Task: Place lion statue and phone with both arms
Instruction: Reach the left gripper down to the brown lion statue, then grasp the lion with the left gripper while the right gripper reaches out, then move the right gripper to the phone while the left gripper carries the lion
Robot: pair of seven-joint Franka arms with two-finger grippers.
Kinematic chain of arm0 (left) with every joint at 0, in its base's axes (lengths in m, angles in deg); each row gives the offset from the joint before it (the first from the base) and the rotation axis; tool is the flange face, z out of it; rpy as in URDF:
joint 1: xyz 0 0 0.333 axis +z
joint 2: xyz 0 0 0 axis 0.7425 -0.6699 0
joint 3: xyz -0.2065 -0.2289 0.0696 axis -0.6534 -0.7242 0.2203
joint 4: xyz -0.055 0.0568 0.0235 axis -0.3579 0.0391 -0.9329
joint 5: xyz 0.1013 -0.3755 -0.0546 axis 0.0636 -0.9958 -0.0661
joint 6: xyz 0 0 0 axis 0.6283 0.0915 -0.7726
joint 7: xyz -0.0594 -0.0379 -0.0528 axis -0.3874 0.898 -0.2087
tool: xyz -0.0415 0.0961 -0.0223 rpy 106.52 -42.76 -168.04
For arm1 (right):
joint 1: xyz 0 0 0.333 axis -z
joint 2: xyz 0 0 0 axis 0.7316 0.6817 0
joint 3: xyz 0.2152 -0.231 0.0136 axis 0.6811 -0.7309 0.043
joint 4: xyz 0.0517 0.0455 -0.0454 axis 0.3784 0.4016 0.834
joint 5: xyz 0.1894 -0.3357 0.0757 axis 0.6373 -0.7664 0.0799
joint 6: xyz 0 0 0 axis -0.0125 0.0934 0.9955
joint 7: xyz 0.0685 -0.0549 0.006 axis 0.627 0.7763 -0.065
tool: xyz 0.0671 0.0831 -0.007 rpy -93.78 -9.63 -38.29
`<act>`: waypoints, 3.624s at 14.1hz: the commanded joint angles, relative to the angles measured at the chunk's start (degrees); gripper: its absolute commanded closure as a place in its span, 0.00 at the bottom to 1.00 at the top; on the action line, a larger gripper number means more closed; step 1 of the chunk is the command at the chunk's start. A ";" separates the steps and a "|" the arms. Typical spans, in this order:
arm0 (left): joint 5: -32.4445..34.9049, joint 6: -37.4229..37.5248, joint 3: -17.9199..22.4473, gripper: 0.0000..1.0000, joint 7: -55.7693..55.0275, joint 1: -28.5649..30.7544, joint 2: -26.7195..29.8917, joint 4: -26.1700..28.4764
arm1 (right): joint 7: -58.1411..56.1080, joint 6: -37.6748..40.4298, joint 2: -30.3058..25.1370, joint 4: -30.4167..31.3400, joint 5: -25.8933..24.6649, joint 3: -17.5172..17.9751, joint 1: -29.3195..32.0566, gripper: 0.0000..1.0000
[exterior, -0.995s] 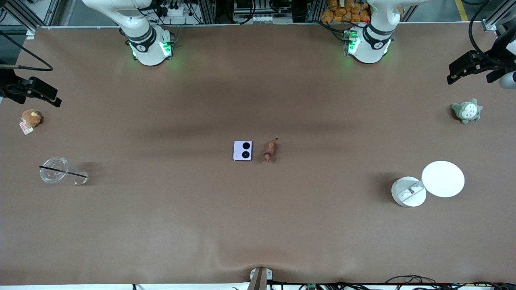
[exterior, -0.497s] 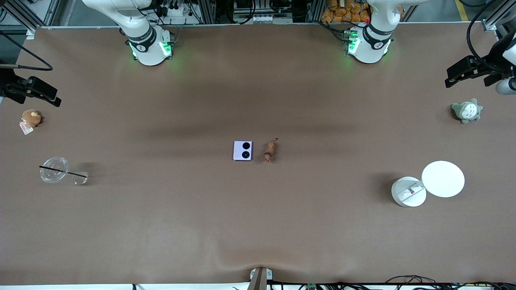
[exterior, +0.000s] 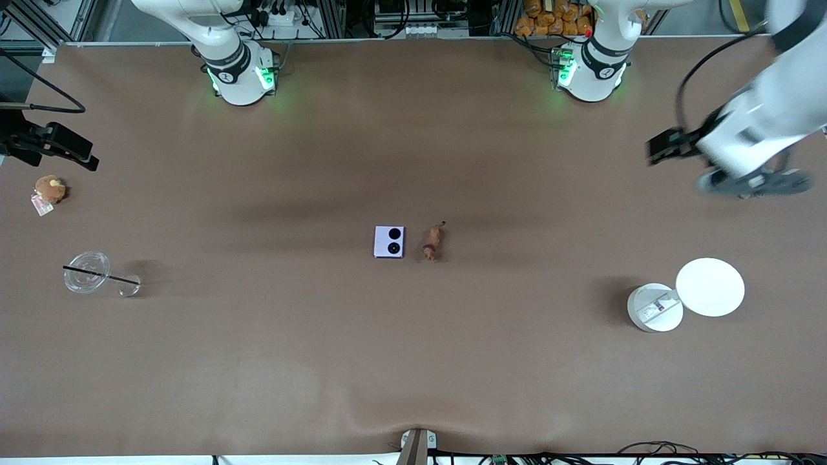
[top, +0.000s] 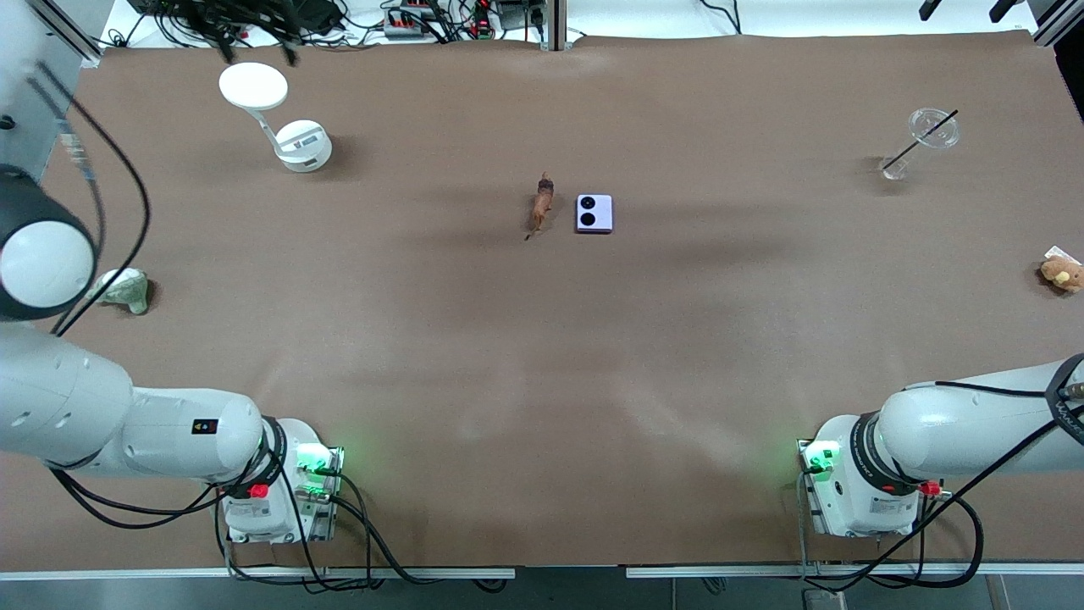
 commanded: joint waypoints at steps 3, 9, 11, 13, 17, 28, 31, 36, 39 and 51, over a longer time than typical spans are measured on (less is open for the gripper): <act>0.00 -13.01 -2.30 0.00 -11.15 -6.07 -5.77 6.04 | -0.69 0.76 0.55 -1.14 -0.08 0.57 0.30 0.00; 0.18 -25.67 -2.30 0.00 -28.74 -18.03 -14.47 5.43 | -0.60 0.93 0.55 -1.14 0.01 0.57 0.13 0.00; 1.75 -30.76 -2.21 0.00 -29.37 -21.45 -17.37 5.43 | -0.69 1.10 0.55 -1.14 0.01 0.57 0.13 0.00; 4.21 -33.33 -2.30 0.00 -29.37 -24.27 -20.88 4.03 | -0.77 1.28 0.55 -1.14 -0.08 0.57 0.21 0.00; 5.98 -37.02 -2.13 0.00 -29.37 -29.10 -29.49 -1.67 | -0.86 1.54 0.81 -1.14 -0.08 0.49 0.13 0.00; 12.22 -46.70 -0.81 0.08 -29.10 -31.32 -38.13 -2.74 | -0.43 3.91 5.73 -1.14 -0.52 0.57 -1.37 0.00; 12.22 -46.70 -0.81 0.27 -29.28 -31.14 -38.13 -2.74 | 1.15 4.27 6.26 -1.14 4.29 0.58 -2.76 0.00; 12.05 -46.78 -0.81 0.36 -30.33 -31.14 -38.92 -2.83 | 10.02 2.78 8.10 -1.67 6.51 0.57 -9.79 0.00; 12.05 -47.75 -0.81 0.37 -30.51 -31.23 -39.62 -2.83 | 11.79 0.23 9.15 -1.58 10.89 0.57 -10.59 0.00; 12.49 -36.07 -1.16 1.00 -19.47 -17.98 -27.95 0.93 | 16.09 -13.37 20.75 0.61 13.01 0.57 -19.98 0.00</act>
